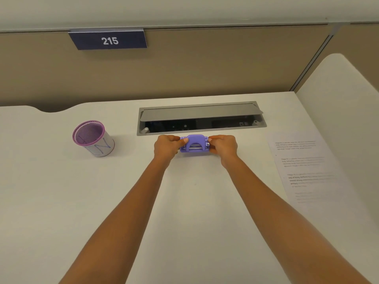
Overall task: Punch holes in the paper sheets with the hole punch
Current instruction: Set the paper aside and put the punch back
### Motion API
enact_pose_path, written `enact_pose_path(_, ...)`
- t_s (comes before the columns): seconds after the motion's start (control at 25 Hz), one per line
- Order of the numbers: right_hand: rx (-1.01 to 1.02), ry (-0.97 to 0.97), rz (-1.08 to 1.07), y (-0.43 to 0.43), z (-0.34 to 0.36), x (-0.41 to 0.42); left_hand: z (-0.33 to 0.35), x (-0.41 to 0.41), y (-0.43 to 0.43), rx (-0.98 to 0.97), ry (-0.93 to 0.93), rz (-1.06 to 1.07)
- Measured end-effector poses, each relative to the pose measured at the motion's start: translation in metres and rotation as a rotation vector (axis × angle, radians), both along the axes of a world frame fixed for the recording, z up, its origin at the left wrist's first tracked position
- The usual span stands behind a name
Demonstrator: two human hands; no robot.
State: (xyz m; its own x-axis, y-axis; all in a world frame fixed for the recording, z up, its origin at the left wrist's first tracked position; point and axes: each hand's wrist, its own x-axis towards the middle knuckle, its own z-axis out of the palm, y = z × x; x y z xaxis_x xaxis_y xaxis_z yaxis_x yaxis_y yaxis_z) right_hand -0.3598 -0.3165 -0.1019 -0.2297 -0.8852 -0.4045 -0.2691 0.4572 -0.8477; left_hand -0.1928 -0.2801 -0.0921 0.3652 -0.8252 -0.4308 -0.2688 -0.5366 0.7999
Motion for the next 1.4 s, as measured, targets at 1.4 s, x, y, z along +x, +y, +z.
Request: enact_pose_path(1.4,-0.15,0.231,0.144,0.082,-0.036,-0.025,-0.036,0.005,0.109,-0.169,-0.525,-0.233)
